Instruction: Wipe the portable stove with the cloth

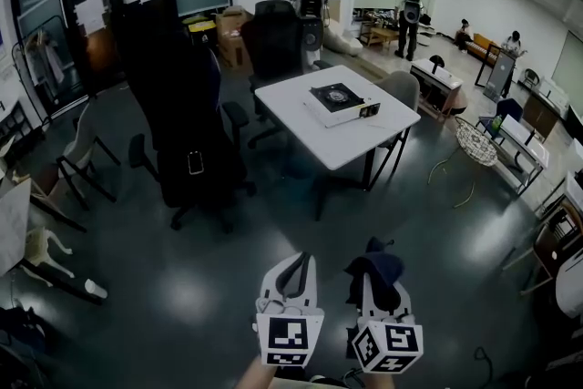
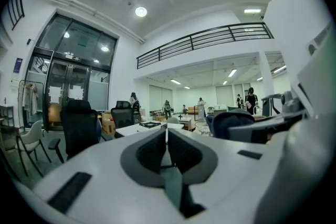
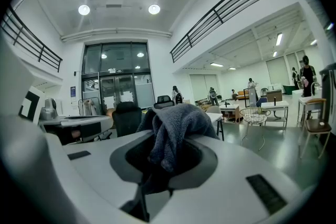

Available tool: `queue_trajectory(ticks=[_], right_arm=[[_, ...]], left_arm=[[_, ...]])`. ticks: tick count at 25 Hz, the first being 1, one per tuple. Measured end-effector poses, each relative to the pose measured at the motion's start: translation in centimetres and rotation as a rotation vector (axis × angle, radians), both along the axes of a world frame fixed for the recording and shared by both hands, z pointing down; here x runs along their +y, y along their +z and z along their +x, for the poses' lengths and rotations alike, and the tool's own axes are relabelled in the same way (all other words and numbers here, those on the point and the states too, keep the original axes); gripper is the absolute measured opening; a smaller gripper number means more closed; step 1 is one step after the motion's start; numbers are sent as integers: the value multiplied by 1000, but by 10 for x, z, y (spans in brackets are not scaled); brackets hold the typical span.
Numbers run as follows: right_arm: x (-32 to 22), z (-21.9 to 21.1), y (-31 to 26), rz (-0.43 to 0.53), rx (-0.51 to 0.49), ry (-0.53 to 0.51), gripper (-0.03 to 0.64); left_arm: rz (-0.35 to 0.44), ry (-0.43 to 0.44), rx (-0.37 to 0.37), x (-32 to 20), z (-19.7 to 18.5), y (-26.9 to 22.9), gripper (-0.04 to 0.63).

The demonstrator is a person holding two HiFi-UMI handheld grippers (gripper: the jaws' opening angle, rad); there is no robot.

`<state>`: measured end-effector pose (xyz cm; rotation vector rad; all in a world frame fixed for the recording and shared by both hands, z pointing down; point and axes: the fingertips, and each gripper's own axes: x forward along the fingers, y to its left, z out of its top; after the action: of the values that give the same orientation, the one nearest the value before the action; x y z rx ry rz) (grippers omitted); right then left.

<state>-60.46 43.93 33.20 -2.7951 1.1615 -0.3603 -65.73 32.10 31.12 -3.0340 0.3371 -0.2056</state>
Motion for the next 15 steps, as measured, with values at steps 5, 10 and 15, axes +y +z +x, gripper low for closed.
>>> queue_trajectory(ticks=[5, 10, 15], right_arm=[[-15, 7, 3, 1, -5, 14, 81], [-26, 15, 10, -22, -31, 21, 81], [-37, 28, 16, -31, -52, 17, 81]], left_arm=[[7, 21, -2, -16, 9, 1, 21], [-21, 19, -23, -33, 18, 9, 23], [-29, 8, -37, -47, 30, 15, 21]])
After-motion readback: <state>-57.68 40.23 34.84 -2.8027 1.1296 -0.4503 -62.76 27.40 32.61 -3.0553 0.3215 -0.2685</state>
